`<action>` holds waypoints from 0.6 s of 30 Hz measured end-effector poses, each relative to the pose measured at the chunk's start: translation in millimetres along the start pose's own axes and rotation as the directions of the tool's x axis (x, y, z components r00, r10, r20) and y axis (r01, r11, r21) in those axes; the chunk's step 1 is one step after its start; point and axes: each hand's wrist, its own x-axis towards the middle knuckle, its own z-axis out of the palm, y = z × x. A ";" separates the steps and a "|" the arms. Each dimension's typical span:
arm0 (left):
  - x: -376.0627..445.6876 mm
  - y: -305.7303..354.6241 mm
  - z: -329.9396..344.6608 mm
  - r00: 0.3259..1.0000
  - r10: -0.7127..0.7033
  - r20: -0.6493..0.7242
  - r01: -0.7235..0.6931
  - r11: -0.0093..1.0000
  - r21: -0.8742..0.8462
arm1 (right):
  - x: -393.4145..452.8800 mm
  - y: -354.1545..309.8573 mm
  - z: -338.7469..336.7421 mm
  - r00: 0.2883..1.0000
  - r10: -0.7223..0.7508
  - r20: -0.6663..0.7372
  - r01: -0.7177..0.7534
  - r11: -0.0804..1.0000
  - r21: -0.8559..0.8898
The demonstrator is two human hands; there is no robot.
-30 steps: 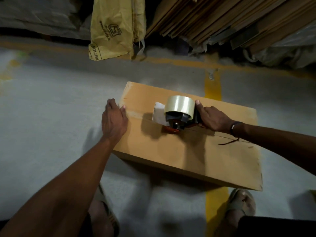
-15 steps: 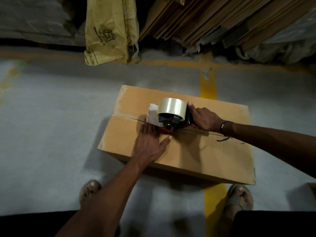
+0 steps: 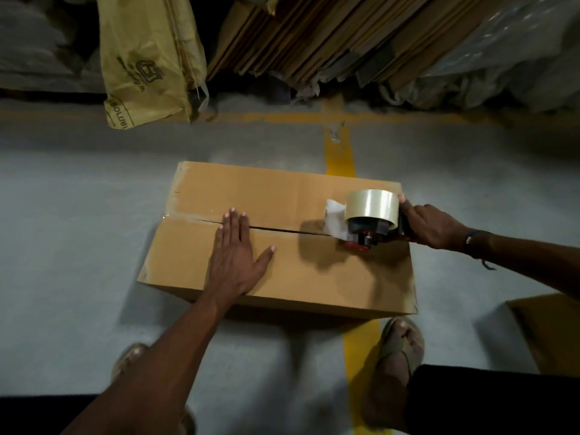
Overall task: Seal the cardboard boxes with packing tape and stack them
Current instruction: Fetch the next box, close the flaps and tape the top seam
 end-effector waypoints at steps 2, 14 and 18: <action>0.1 16.9 -1.3 1.000 0.014 -0.022 -0.014 1.000 -0.005 | -1.1 3.0 1.0 0.999 0.024 0.022 -0.024 1.000 -0.012; -5.6 176.3 42.7 0.950 0.308 -0.049 -0.312 0.933 -0.179 | 4.5 8.7 -0.3 0.996 -0.084 0.000 0.084 0.996 -0.020; -3.6 172.0 49.1 0.951 0.305 -0.059 -0.310 0.945 -0.106 | 10.2 19.0 0.0 0.992 -0.123 0.037 0.123 0.992 0.000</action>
